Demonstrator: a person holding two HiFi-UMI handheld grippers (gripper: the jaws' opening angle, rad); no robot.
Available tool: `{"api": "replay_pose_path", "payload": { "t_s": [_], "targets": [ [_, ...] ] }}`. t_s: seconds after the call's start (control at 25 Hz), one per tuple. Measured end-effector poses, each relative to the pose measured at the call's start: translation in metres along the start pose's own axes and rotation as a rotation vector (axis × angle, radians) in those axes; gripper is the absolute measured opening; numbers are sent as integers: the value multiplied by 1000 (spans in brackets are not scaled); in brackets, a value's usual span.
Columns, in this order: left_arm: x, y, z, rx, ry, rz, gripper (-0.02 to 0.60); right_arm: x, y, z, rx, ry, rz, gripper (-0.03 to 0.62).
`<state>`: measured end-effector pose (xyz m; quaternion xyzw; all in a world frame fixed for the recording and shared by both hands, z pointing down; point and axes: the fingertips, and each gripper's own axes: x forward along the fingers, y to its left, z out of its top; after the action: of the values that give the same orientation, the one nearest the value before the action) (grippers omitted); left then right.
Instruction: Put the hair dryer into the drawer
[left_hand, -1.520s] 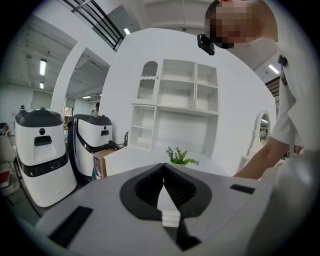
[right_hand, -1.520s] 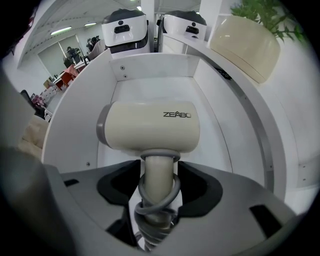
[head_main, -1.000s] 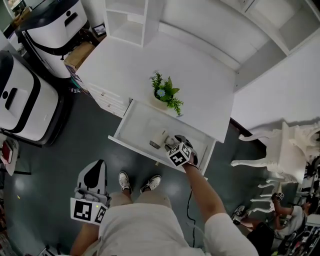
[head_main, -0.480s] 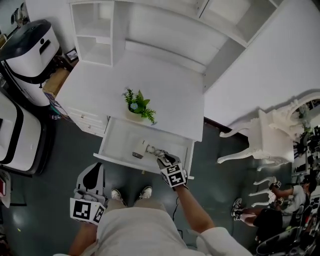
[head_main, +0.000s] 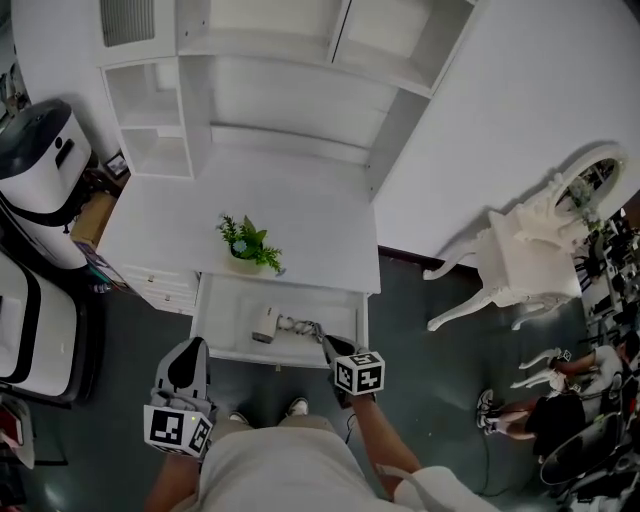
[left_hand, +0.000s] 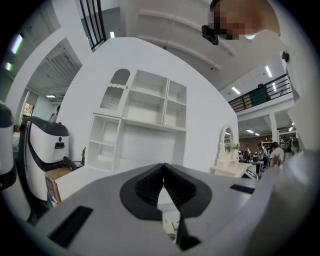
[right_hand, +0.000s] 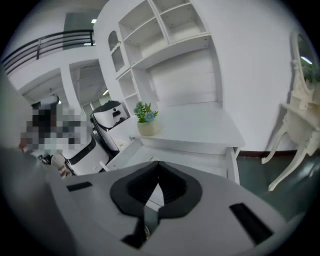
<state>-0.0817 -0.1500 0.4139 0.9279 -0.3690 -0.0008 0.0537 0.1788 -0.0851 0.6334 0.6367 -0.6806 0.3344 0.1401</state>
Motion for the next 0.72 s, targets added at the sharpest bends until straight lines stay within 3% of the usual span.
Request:
{"api": "replay_pose_path", "payload": {
  "t_s": [0.36,0.72],
  "targets": [
    [8,-6,14,14,-32,-26,17,-43,-9,47,106,-179,9,11],
    [24,-14,33,34,-58,-34,17,-85,-5,116,47,-347,41,11]
  ]
}}
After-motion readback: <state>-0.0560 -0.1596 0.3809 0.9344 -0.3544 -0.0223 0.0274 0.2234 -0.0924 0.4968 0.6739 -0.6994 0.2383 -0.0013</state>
